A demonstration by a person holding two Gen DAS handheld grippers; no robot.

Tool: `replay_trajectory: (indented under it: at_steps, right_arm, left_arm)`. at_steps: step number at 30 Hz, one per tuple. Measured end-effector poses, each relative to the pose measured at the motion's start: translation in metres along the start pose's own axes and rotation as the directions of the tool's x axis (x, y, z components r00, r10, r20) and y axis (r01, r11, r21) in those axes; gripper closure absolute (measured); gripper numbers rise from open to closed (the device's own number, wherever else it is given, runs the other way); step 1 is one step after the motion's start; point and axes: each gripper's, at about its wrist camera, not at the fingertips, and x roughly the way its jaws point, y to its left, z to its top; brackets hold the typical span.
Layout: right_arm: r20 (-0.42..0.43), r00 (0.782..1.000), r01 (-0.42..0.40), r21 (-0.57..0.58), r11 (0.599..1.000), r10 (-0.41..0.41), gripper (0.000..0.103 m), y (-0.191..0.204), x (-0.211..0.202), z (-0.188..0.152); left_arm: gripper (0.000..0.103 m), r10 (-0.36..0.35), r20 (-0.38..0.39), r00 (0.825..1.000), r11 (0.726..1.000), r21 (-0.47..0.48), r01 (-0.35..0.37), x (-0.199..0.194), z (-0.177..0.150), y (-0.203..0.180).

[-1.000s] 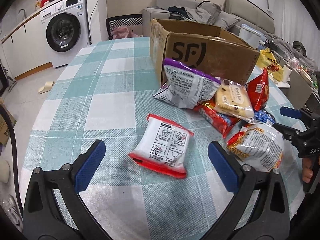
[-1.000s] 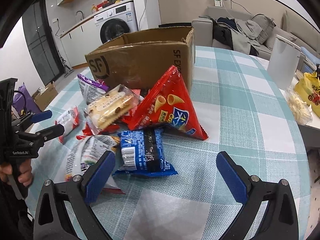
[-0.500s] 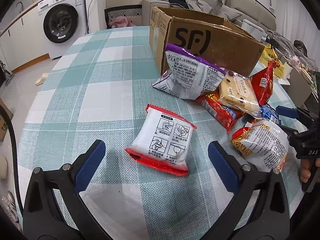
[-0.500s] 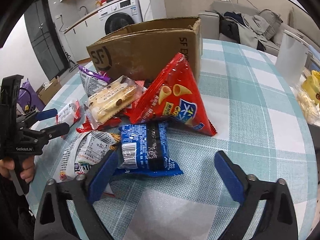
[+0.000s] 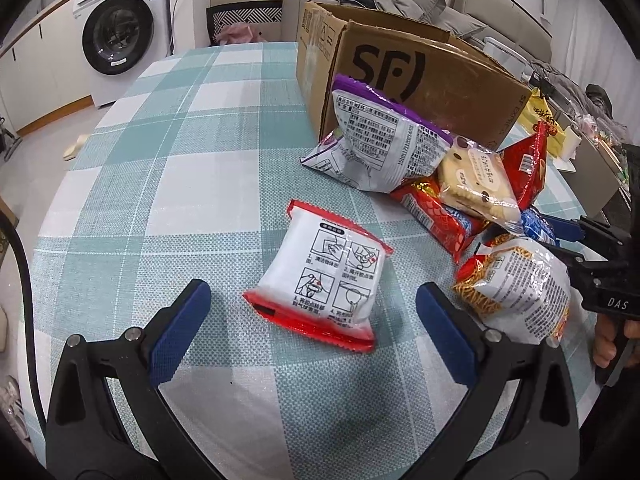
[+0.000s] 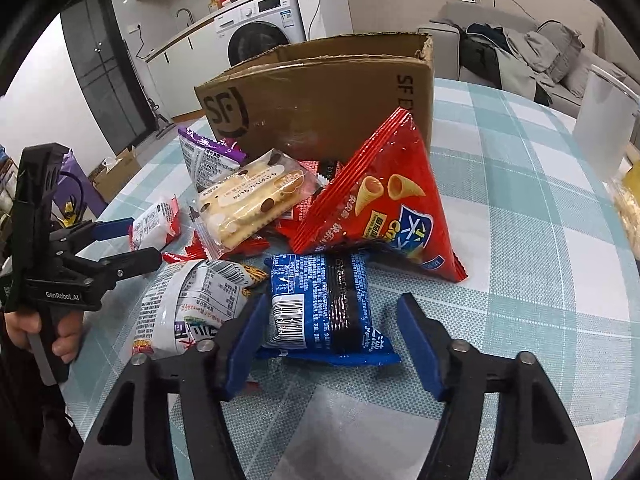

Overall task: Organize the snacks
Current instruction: 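Grasp the white bag with red ends with left tool while right grasps blue biscuit pack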

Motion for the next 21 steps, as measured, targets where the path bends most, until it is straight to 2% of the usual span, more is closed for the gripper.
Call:
replay_trajectory:
  at_steps: [3,6,16,19,21]
  right_arm:
    - [0.003,1.000,-0.004,0.007,1.000,0.004,0.046,-0.002,-0.003,-0.001]
    - [0.007,1.000,-0.016,0.002,1.000,0.016,0.056,-0.005,-0.008,-0.006]
    - [0.016,0.999,-0.039,0.001,0.999,0.039,0.057,-0.004,-0.014,-0.012]
    - [0.014,0.999,-0.047,0.011,0.999,0.047,0.057,-0.006,-0.013,-0.012]
    - [0.014,0.999,-0.052,0.017,0.999,0.052,0.057,-0.007,-0.013,-0.012]
  left_arm:
    - [0.001,0.005,0.000,1.000,1.000,0.000,-0.005,0.001,0.000,0.000]
    - [0.001,0.006,0.000,1.000,1.000,0.002,-0.006,0.001,0.000,-0.001]
    - [0.001,-0.001,0.005,1.000,1.000,-0.003,0.001,0.000,0.001,0.001]
    - [0.010,-0.014,0.016,1.000,1.000,-0.011,0.014,-0.002,0.001,0.003]
    - [0.021,-0.030,0.023,0.999,1.000,-0.007,0.030,-0.004,0.000,0.003]
